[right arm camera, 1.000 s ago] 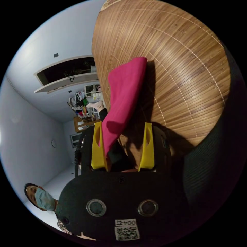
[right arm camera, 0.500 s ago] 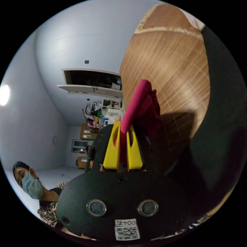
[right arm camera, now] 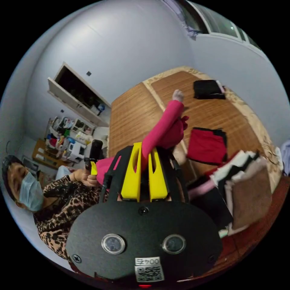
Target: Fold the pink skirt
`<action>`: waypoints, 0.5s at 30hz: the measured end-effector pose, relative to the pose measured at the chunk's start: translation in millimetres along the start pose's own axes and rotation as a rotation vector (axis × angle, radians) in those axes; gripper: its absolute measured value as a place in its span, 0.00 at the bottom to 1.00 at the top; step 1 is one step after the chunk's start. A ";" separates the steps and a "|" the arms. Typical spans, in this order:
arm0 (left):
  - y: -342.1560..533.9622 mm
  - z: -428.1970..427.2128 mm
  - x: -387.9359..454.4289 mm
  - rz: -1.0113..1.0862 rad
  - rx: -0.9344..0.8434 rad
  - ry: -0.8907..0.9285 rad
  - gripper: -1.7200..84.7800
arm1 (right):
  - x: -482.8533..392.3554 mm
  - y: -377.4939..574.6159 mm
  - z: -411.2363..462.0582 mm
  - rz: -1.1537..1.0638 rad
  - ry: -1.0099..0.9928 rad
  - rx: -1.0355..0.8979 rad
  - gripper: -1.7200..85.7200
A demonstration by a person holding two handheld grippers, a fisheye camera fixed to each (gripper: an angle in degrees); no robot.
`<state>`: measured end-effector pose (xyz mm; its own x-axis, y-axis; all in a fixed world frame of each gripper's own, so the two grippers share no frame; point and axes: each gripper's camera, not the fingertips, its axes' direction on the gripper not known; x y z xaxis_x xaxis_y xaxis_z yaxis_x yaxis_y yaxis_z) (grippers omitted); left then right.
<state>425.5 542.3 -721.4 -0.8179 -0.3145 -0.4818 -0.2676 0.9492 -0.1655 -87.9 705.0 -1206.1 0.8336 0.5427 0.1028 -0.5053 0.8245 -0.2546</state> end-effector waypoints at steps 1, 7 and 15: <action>1.0 35.2 -18.2 -0.046 -0.057 0.007 0.07 | 14.6 27.5 -20.2 0.062 0.057 -0.009 0.07; 43.8 168.2 -146.8 -0.436 -0.495 0.089 0.04 | 123.0 167.6 -30.0 0.529 0.246 -0.203 0.07; 37.2 211.8 -142.8 -0.319 -0.644 0.152 0.02 | 133.7 221.4 -68.2 0.547 0.201 -0.123 0.07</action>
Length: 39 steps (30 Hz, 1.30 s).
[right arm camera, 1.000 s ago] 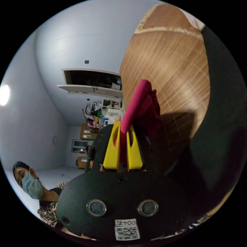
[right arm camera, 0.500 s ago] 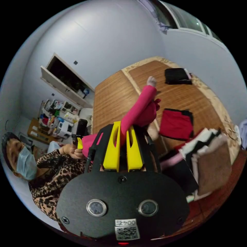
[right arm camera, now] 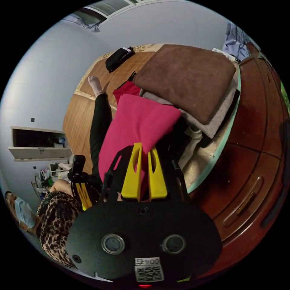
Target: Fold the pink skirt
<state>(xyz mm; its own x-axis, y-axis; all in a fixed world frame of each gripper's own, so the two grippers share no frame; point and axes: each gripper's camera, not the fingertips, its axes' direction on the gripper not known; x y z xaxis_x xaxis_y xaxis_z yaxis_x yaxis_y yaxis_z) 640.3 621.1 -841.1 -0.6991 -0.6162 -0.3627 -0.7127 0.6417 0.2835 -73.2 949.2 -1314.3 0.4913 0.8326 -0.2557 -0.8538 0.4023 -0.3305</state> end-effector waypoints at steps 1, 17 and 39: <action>-1.5 -0.1 0.6 0.014 0.012 -0.010 0.02 | -3.7 5.1 -7.4 -0.013 0.052 0.007 0.07; 85.7 -103.5 73.1 0.404 0.590 -0.800 0.02 | -87.7 45.9 -11.9 -0.155 0.425 0.384 0.15; 292.9 -172.6 -3.0 -0.345 0.789 -1.642 0.03 | -202.7 -215.1 140.2 -0.255 0.087 0.392 0.21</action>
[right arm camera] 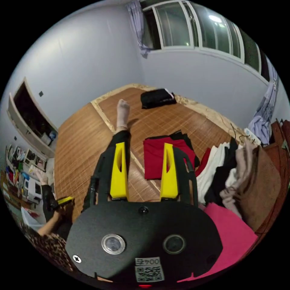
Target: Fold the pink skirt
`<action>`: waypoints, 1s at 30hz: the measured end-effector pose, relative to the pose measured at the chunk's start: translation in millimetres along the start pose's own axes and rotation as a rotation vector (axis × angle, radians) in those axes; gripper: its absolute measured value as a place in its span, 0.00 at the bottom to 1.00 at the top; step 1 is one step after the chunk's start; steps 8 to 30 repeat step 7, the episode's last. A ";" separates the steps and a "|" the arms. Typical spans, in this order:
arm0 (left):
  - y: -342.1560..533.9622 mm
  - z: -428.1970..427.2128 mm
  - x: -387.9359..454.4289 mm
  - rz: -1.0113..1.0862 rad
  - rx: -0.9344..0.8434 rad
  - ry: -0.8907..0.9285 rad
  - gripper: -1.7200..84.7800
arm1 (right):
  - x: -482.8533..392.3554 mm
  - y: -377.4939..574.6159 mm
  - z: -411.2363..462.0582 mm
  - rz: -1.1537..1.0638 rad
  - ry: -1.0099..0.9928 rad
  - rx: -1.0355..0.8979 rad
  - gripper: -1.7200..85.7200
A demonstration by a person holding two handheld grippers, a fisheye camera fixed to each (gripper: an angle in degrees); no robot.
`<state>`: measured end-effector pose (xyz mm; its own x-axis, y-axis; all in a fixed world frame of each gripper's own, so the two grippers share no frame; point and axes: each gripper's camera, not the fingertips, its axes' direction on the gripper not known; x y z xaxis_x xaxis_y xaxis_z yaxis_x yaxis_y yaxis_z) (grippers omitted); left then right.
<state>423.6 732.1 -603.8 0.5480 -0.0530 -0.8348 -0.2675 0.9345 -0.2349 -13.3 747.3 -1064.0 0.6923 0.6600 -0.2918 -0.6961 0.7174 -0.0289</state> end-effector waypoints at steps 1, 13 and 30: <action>2.5 -3.4 -1.9 0.004 0.014 0.000 0.03 | 2.9 -11.1 33.2 0.026 0.020 -0.055 0.21; 8.6 -23.1 -18.2 0.011 0.055 0.036 0.03 | 8.4 -29.0 157.2 0.121 0.130 -0.203 0.24; 8.6 -23.1 -18.2 0.011 0.055 0.036 0.03 | 8.4 -29.0 157.2 0.121 0.130 -0.203 0.24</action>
